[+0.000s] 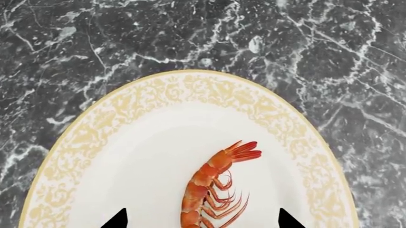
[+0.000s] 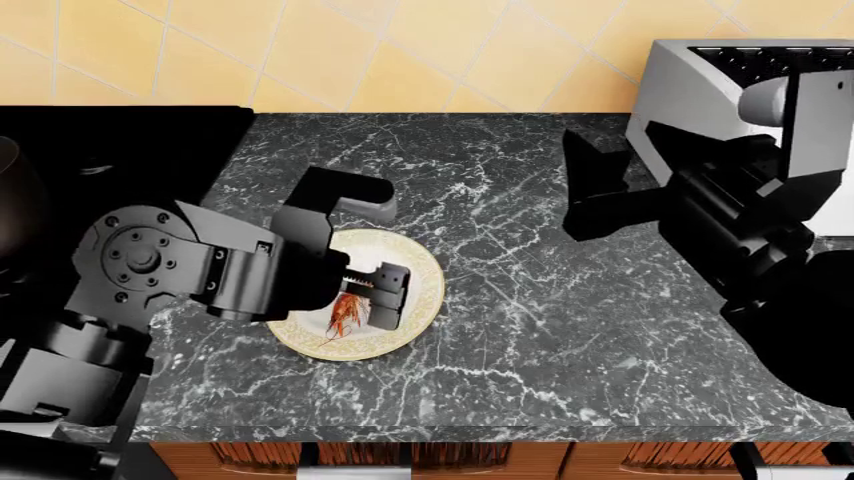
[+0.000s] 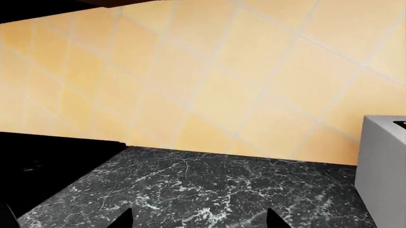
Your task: Frozen meat rests on a plate on the counter. Retrieve the meat and place it in a pot on a burner. Then turn the burner on.
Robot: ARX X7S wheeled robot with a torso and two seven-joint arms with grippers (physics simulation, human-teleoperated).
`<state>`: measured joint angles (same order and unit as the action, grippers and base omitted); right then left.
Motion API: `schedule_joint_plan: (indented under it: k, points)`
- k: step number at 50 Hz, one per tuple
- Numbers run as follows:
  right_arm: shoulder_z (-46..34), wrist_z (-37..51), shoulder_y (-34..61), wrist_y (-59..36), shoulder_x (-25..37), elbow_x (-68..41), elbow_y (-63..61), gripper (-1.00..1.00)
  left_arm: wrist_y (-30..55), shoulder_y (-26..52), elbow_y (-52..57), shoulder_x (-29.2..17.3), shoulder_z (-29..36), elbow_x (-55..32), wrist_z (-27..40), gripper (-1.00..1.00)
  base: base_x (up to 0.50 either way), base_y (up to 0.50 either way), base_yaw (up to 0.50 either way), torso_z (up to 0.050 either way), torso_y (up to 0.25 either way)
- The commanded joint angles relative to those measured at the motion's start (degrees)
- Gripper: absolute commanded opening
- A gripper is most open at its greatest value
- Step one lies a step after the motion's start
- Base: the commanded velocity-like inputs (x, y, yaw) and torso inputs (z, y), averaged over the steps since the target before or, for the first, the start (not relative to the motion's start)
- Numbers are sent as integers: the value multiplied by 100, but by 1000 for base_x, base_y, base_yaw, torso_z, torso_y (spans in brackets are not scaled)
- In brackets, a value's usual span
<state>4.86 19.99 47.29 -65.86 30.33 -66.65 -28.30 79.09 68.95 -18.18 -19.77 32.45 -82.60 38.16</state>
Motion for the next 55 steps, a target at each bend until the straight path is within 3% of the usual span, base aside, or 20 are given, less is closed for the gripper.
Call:
schedule_joint_plan:
  k: [1,55]
  points:
    - [-31,-11,-85,71,18,40,-9,100,-84,8,-59,-7,123,71,-143,100,0,0,0,0,0]
    - [-101,-90,-357,389,121,153,-58,100,-249,71,-214,11,458,99,-289,100,0,0,0,0,0]
